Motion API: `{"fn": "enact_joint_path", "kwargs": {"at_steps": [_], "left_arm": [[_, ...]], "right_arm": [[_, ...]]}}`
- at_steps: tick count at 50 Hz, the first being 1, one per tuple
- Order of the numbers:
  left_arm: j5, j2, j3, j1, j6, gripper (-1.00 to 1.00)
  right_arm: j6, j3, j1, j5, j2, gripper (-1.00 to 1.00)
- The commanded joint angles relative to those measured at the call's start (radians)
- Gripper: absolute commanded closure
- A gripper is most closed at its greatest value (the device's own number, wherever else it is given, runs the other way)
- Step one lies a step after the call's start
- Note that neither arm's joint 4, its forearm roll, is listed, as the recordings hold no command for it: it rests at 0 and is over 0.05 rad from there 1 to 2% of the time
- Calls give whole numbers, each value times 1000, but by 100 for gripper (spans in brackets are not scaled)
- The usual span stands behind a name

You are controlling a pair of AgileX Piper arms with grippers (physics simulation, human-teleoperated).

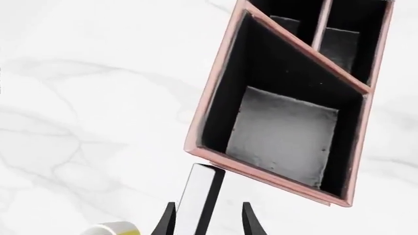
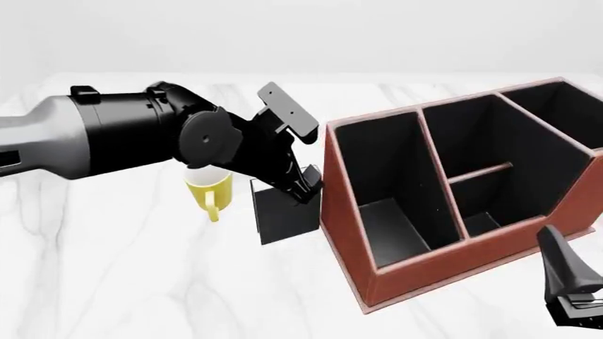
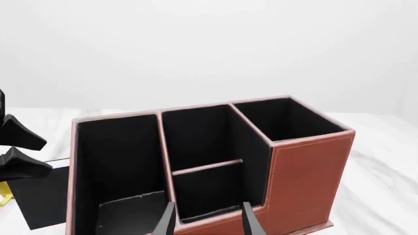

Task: Pick up the book and place it in the back compartment of the caddy.

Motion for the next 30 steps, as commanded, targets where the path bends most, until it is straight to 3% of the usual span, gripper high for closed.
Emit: {"fn": "enact_joint_path", "kwargs": {"at_steps": [1, 16, 30], "left_arm": [[-17, 24, -8, 16, 4, -100], [-46, 59, -14, 30, 7, -100], [-172, 115, 85, 14, -47, -100]], "right_arm": [[0, 0, 1, -1, 2, -100], [-5, 0, 1, -7, 7, -100], [-5, 0, 4, -6, 3, -100]]}}
